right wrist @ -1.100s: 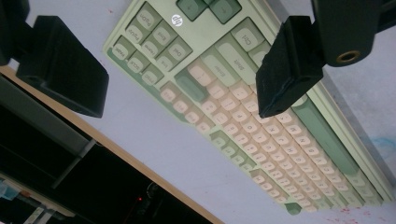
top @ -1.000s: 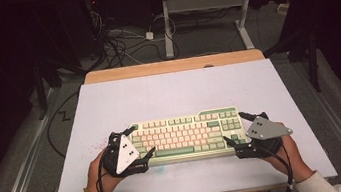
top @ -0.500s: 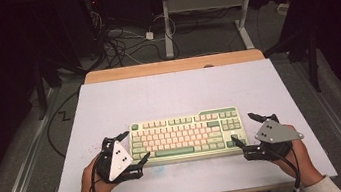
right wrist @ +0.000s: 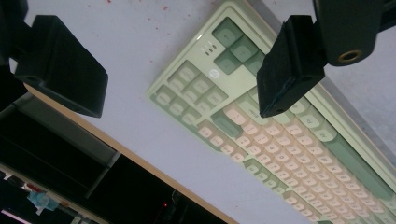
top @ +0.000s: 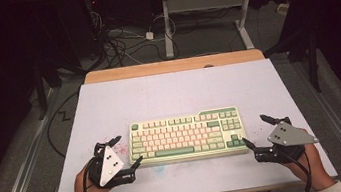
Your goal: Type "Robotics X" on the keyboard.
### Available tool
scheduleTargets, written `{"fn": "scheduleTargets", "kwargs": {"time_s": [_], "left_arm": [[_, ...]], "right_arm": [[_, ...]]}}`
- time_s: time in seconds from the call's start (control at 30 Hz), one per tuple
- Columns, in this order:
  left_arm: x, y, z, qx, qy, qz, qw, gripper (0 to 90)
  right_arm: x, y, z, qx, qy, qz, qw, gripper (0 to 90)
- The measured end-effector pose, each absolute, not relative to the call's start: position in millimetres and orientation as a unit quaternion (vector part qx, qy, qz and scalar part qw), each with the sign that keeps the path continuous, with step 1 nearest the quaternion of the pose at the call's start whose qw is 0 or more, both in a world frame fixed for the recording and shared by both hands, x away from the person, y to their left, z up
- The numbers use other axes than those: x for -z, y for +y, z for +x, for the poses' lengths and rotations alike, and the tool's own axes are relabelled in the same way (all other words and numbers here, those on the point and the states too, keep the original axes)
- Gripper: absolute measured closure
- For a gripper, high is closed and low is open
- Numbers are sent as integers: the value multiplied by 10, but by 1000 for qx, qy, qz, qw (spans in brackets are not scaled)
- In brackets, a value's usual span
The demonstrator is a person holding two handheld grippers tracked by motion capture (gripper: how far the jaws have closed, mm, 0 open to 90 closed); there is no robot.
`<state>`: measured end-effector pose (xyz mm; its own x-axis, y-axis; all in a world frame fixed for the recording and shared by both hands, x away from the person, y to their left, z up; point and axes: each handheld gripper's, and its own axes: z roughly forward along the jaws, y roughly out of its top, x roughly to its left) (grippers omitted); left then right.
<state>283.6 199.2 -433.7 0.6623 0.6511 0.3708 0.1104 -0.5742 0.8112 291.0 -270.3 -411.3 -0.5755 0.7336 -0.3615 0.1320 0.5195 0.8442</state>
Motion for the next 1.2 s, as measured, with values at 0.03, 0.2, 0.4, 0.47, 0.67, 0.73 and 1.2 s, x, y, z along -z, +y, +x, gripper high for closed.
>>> {"fn": "scheduleTargets", "kwargs": {"time_s": [0.03, 0.2, 0.4, 0.47, 0.67, 0.73, 1.2], "left_arm": [[4347, 2006, 2832, -339, 233, 820, 398, 146], [4400, 2075, 2818, -336, 236, 821, 396, 146], [4457, 2171, 2786, -332, 246, 821, 394, 146], [4480, 2210, 2779, -330, 250, 821, 393, 146], [4599, 2301, 2769, -320, 267, 823, 386, 146], [4644, 2319, 2756, -313, 276, 824, 385, 146], [4673, 2319, 2710, -305, 274, 824, 391, 146]], "right_arm": [[4119, -2721, 2907, -406, 789, 274, 371, 169], [4155, -2804, 2894, -407, 786, 284, 370, 169], [4204, -2909, 2869, -402, 782, 295, 374, 168], [4227, -2946, 2853, -401, 779, 300, 377, 168], [4322, -3079, 2778, -406, 768, 321, 376, 167], [4377, -3116, 2748, -402, 770, 320, 378, 167], [4466, -3109, 2699, -399, 773, 317, 378, 164]]}}
